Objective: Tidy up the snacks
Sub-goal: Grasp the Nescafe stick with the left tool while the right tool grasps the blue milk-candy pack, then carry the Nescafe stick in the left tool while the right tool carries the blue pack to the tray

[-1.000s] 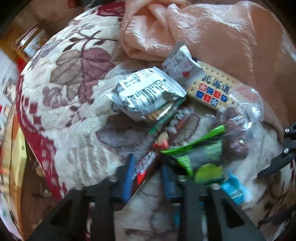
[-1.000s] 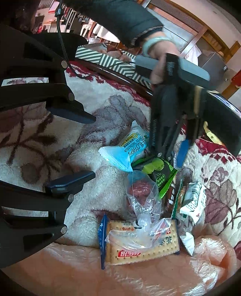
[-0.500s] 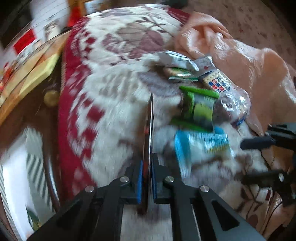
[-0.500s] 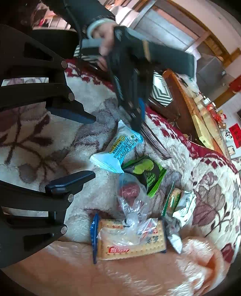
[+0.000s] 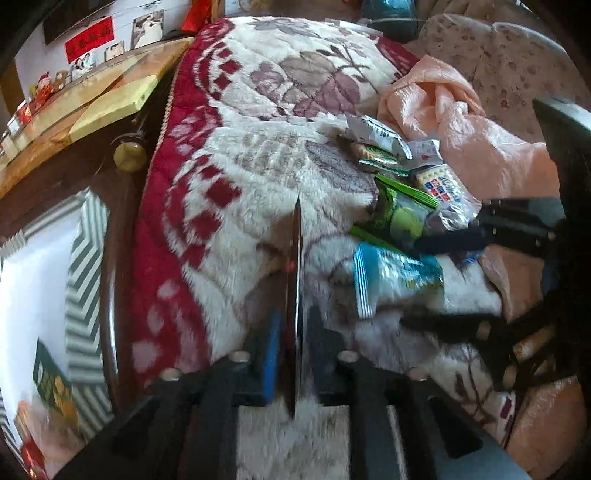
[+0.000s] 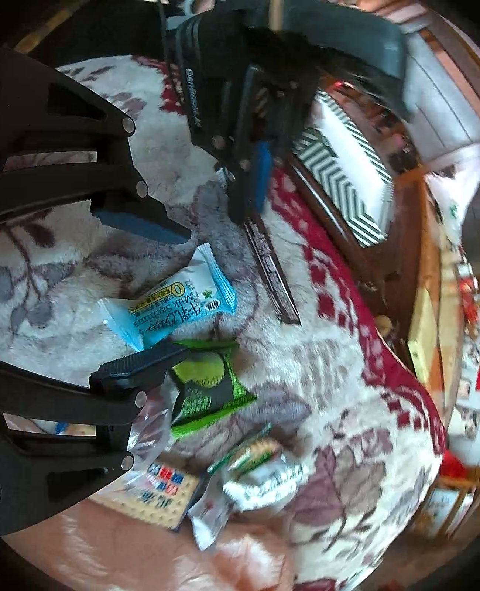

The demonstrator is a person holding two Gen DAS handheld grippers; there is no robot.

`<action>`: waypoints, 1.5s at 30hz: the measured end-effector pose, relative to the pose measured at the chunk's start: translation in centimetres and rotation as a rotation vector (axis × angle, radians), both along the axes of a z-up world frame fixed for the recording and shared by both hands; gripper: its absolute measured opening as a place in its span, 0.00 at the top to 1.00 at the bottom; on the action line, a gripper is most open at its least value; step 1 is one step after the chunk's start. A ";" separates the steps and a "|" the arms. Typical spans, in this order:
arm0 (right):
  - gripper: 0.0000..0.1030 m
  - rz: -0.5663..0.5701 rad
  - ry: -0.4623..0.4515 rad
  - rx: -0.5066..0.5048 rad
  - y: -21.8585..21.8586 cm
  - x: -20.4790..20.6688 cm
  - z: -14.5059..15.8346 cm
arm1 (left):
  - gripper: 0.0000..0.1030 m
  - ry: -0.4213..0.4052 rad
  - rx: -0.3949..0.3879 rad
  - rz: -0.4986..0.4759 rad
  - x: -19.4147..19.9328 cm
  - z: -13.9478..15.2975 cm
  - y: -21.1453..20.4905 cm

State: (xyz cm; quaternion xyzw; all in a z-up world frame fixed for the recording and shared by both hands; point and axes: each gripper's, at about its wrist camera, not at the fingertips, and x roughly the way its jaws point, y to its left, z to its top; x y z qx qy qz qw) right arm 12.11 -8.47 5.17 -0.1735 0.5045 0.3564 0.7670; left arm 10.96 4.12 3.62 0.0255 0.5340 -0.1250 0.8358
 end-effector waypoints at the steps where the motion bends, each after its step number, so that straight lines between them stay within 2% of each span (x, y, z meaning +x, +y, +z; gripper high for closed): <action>1: 0.46 0.008 0.013 0.000 0.1 0.0 -0.4 | 0.57 0.011 0.006 0.002 0.5 -0.4 -0.3; 3: 0.46 0.025 0.031 0.003 0.5 0.1 -1.1 | 0.48 0.031 0.011 0.006 1.4 -1.2 -0.8; 5: 0.46 0.041 0.019 -0.027 1.1 0.0 -1.8 | 0.49 0.029 0.023 0.019 1.8 -1.7 -1.0; 7: 0.64 0.022 0.002 -0.063 1.2 0.0 -2.5 | 0.62 0.020 0.036 0.036 1.8 -1.8 -1.1; 8: 0.67 -0.001 -0.001 -0.058 1.0 0.1 -2.5 | 0.67 0.016 0.036 0.033 1.7 -1.7 -1.2; 9: 0.72 -0.022 0.008 -0.041 0.6 0.2 -2.5 | 0.83 0.007 0.043 0.025 1.4 -1.6 -1.3; 10: 0.74 -0.043 0.020 -0.021 0.1 0.2 -2.4 | 0.89 -0.005 0.062 0.021 1.1 -1.4 -1.4; 12: 0.74 -0.080 0.023 -0.004 -0.7 0.0 -2.2 | 0.90 -0.017 0.075 0.024 0.4 -1.1 -1.4; 17: 0.74 -0.143 0.018 0.063 -2.0 -1.6 -0.9 | 0.90 -0.043 0.036 0.071 -1.8 0.3 -0.8; 20: 0.74 -0.153 0.014 0.084 -1.5 -2.6 -0.4 | 0.90 -0.056 0.003 0.101 -3.1 1.5 -0.5; 26: 0.74 -0.189 0.024 0.132 -1.1 -4.8 0.3 | 0.90 -0.110 -0.002 0.189 -5.7 3.6 0.2; 34: 0.74 -0.171 0.024 0.128 1.0 -6.6 0.8 | 0.90 -0.123 0.004 0.278 -9.1 4.8 2.2; 45: 0.74 -0.090 0.002 0.117 5.7 -8.1 2.4 | 0.90 -0.158 0.006 0.392 -12.6 6.2 6.2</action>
